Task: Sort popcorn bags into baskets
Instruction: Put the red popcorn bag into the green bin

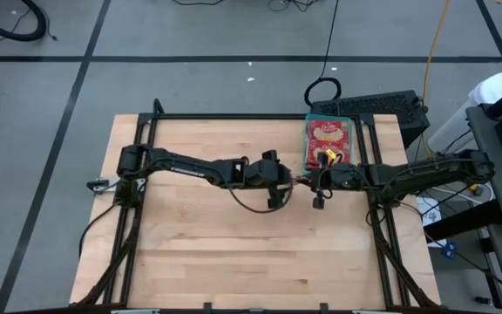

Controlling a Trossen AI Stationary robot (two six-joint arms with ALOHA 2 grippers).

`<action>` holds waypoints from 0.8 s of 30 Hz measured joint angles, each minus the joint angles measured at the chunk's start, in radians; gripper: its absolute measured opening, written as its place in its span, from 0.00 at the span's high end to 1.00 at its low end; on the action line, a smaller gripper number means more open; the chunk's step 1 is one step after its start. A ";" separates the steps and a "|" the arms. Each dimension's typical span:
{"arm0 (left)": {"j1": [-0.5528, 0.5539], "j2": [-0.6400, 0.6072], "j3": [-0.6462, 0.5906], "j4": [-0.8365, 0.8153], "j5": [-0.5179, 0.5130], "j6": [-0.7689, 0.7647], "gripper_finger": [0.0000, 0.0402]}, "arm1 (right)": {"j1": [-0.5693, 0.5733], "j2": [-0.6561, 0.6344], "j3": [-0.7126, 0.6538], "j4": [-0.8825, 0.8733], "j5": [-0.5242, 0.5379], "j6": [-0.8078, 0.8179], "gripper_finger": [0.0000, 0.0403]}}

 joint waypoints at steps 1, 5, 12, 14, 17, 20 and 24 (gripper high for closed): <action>0.005 0.010 0.000 -0.004 0.000 0.005 0.36 | 0.000 0.000 0.000 0.001 0.000 -0.002 0.94; 0.009 0.013 -0.002 0.003 -0.002 0.031 0.62 | 0.000 0.000 0.000 0.003 0.003 -0.003 0.94; 0.032 -0.066 0.000 -0.065 0.008 0.024 0.96 | 0.000 -0.005 0.001 0.073 0.038 -0.038 0.89; 0.043 -0.110 -0.001 -0.108 0.013 0.021 0.96 | 0.000 -0.016 0.002 0.094 0.074 -0.042 0.85; 0.063 -0.179 -0.001 -0.171 0.013 0.047 0.98 | -0.001 -0.050 0.001 0.087 0.088 -0.050 0.77; 0.097 -0.239 -0.002 -0.203 0.006 0.056 0.99 | -0.007 -0.082 0.001 0.085 0.086 -0.052 0.70; 0.146 -0.322 -0.067 -0.120 0.068 0.054 0.98 | -0.013 -0.095 -0.014 0.106 0.086 -0.044 0.63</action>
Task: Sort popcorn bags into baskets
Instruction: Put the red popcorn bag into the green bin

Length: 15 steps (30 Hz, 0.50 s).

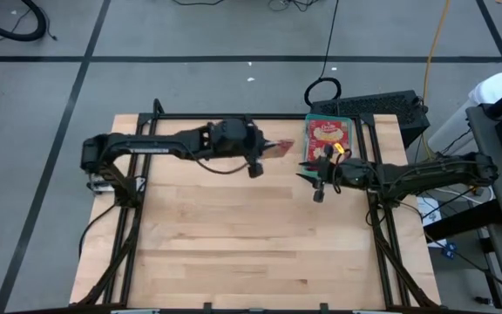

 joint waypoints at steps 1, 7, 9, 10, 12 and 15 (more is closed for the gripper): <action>0.011 -0.021 -0.033 0.032 0.021 -0.007 0.98 | 0.000 0.003 -0.010 0.016 0.000 0.009 0.62; 0.039 -0.101 -0.260 0.431 0.122 -0.038 0.98 | -0.006 0.011 -0.126 0.313 -0.005 0.021 0.59; 0.037 -0.122 -0.342 0.546 0.134 -0.038 0.98 | -0.011 0.017 -0.178 0.435 -0.006 0.014 0.59; 0.035 -0.123 -0.375 0.619 0.141 -0.039 0.98 | -0.018 0.020 -0.199 0.508 -0.009 0.008 0.59; 0.031 -0.120 -0.445 0.780 0.159 -0.047 0.98 | -0.035 0.024 -0.244 0.617 -0.020 0.007 0.60; 0.035 -0.117 -0.539 1.005 0.195 -0.061 0.98 | -0.078 0.037 -0.271 0.724 -0.087 0.025 0.60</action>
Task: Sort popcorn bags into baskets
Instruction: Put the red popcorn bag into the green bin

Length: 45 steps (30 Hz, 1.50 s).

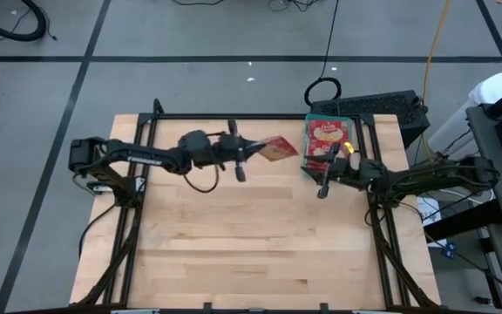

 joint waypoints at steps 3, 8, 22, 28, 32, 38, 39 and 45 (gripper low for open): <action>0.003 -0.003 -0.058 0.193 0.025 -0.011 0.98 | -0.045 0.014 0.008 0.018 -0.082 0.012 0.60; 0.009 -0.002 -0.074 0.332 0.112 -0.018 0.98 | -0.121 0.031 0.070 0.033 -0.177 0.012 0.58; 0.010 -0.003 -0.064 0.352 0.161 -0.009 0.98 | -0.171 0.190 0.280 0.057 -0.476 0.037 0.62; 0.010 -0.003 -0.064 0.335 0.178 0.016 0.98 | -0.181 0.253 0.333 0.077 -0.475 0.037 0.84; 0.016 -0.004 -0.063 0.319 0.176 0.043 0.96 | -0.210 0.229 0.388 -0.067 -0.475 0.018 0.97; 0.020 -0.007 -0.063 0.177 0.053 0.036 0.75 | -0.306 0.133 0.477 -0.477 -0.506 -0.032 0.96; 0.020 -0.007 -0.063 0.154 0.007 0.035 0.71 | -0.325 0.115 0.494 -0.548 -0.519 -0.042 0.97; 0.021 -0.007 -0.063 -0.036 -0.218 0.012 0.48 | -0.445 0.033 0.581 -0.907 -0.524 -0.134 0.98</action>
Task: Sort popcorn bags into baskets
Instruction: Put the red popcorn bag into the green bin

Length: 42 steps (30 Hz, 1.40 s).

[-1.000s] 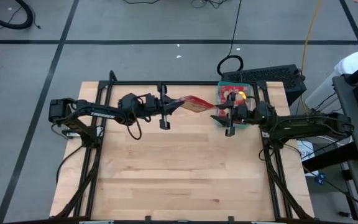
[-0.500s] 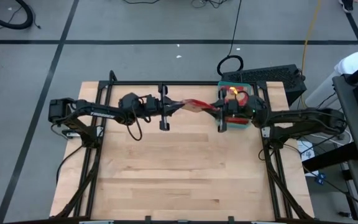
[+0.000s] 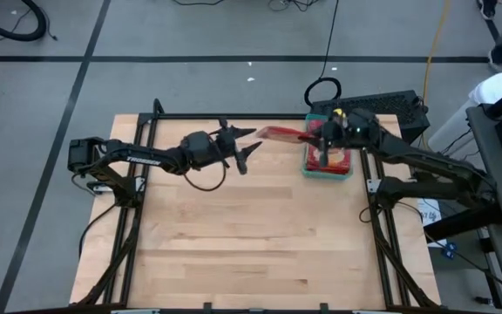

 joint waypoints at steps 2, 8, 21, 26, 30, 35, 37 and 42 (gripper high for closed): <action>0.000 0.000 0.000 -0.048 -0.031 -0.015 0.42 | -0.053 -0.011 0.028 -0.082 0.000 -0.027 0.97; 0.000 -0.001 0.000 -0.194 -0.048 -0.155 0.33 | -0.224 -0.012 0.079 -0.274 0.000 -0.067 0.97; -0.085 -0.001 0.000 -0.332 -0.046 -0.209 0.46 | -0.456 0.064 0.085 -0.584 0.063 -0.131 0.97; -0.107 -0.001 0.000 -0.335 -0.044 -0.207 0.50 | -0.503 0.066 0.085 -0.622 0.083 -0.145 0.97; -0.118 -0.001 0.000 -0.339 -0.044 -0.207 0.52 | -0.555 0.066 0.085 -0.668 0.083 -0.175 0.97; -0.126 -0.001 0.000 -0.341 -0.044 -0.202 0.51 | -0.587 0.067 0.085 -0.742 0.082 -0.240 0.97; -0.126 -0.001 0.000 -0.348 -0.044 -0.199 0.50 | -0.592 0.066 0.085 -0.737 0.082 -0.245 0.96; -0.126 -0.001 -0.001 -0.353 -0.044 -0.198 0.48 | -0.605 0.071 0.085 -0.713 0.082 -0.258 0.92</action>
